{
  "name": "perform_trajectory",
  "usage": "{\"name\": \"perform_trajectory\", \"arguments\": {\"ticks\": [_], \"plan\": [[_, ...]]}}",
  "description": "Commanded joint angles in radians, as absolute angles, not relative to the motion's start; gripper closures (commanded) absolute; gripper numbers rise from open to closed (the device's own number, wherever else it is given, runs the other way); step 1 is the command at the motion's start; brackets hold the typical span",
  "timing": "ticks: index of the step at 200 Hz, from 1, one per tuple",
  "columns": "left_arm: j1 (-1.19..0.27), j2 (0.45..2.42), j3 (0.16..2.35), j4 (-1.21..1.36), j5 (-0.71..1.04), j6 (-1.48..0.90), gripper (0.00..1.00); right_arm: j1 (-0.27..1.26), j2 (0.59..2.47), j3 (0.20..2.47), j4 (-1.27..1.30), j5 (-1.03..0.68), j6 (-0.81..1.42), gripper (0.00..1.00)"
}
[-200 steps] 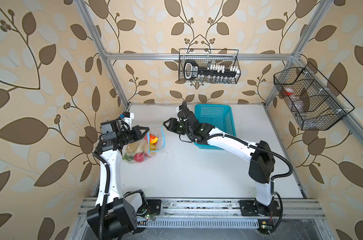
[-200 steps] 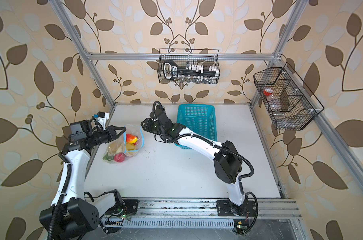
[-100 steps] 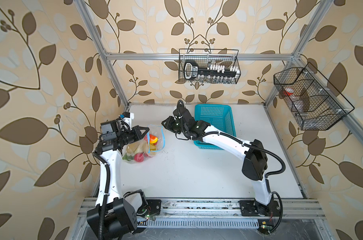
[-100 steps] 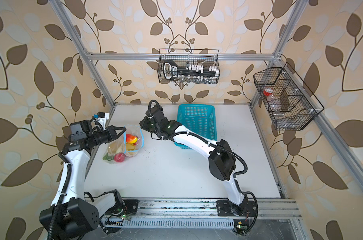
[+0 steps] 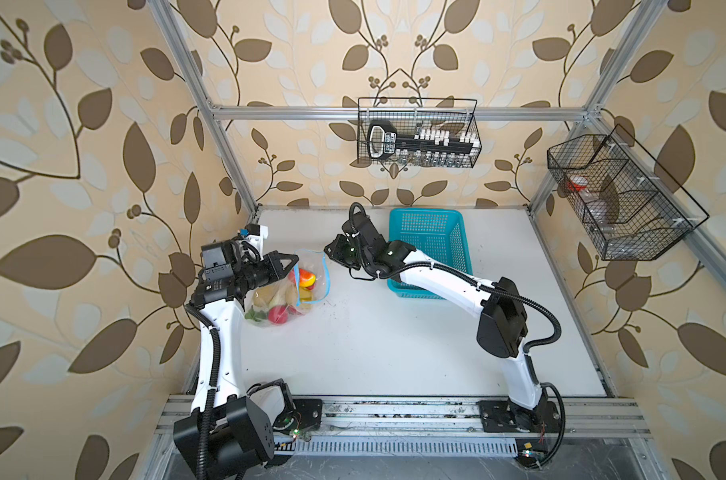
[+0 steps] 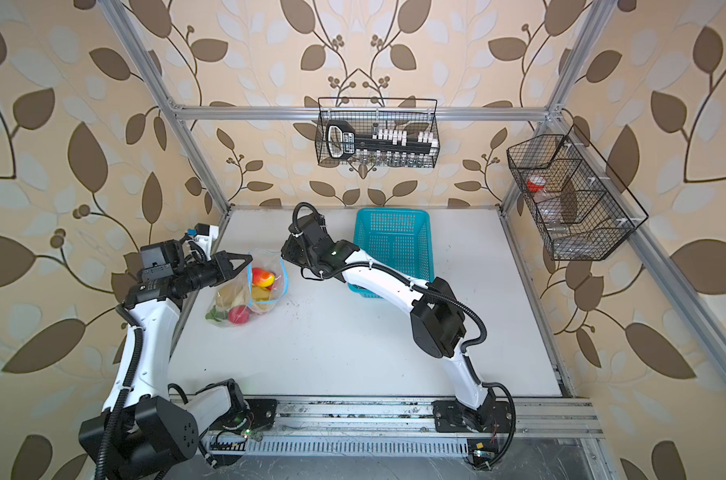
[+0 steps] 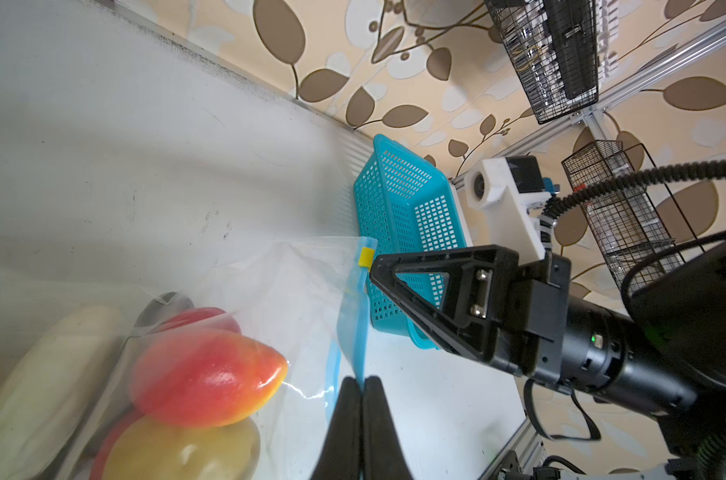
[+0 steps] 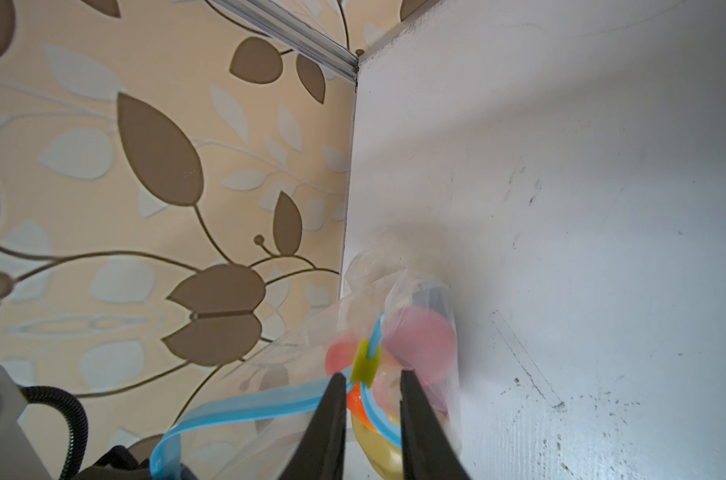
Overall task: Place the food in the zip-top bag and seal the zipper
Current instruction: 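Grasp the bag's zipper end near the yellow slider with the right gripper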
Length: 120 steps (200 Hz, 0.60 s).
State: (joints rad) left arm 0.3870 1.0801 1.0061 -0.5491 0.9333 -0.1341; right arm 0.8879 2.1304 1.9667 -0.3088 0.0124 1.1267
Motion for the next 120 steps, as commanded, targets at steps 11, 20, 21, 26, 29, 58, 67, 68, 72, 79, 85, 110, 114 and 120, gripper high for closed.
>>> {"name": "perform_trajectory", "arguments": {"ticks": [11, 20, 21, 26, 29, 58, 67, 68, 72, 79, 85, 110, 114, 120], "plan": [[0.387, 1.063, 1.026, -0.526, 0.944, -0.122, 1.00, 0.881, 2.168, 2.026, -0.345, 0.035, 1.143, 0.78], [0.387, 1.064, 1.027, -0.528, 0.945, -0.121, 1.00, 0.877, 2.173, 2.026, -0.327, 0.023, 1.151, 0.79], [0.387, 1.064, 1.027, -0.528, 0.945, -0.121, 1.00, 0.877, 2.174, 2.026, -0.326, 0.022, 1.154, 0.79], [0.387, 1.065, 1.028, -0.528, 0.945, -0.122, 1.00, 0.876, 2.179, 2.031, -0.322, 0.019, 1.154, 0.79], [0.388, 1.065, 1.028, -0.528, 0.945, -0.123, 1.00, 0.875, 2.182, 2.035, -0.324, 0.017, 1.155, 0.80], [0.387, 1.065, 1.027, -0.526, 0.948, -0.123, 1.00, 0.879, 2.234, 2.145, -0.403, 0.025, 1.129, 0.80], [0.387, 1.065, 1.027, -0.527, 0.949, -0.123, 1.00, 0.877, 2.254, 2.179, -0.435, 0.016, 1.131, 0.81], [0.387, 1.065, 1.027, -0.527, 0.949, -0.123, 1.00, 0.877, 2.256, 2.182, -0.435, 0.015, 1.132, 0.81], [0.387, 1.064, 1.027, -0.527, 0.949, -0.123, 1.00, 0.875, 2.260, 2.192, -0.442, 0.013, 1.133, 0.82], [0.386, 1.063, 1.027, -0.525, 0.950, -0.124, 1.00, 0.876, 2.265, 2.195, -0.445, 0.011, 1.134, 0.82], [0.387, 1.063, 1.025, -0.523, 0.949, -0.126, 1.00, 0.876, 2.265, 2.193, -0.445, 0.011, 1.137, 0.83], [0.387, 1.063, 1.025, -0.522, 0.951, -0.128, 1.00, 0.879, 2.260, 2.184, -0.443, 0.014, 1.143, 0.83], [0.387, 1.063, 1.026, -0.522, 0.952, -0.127, 1.00, 0.879, 2.261, 2.184, -0.444, 0.014, 1.143, 0.83], [0.386, 1.062, 1.026, -0.523, 0.952, -0.129, 1.00, 0.879, 2.260, 2.183, -0.445, 0.014, 1.144, 0.83]]}}
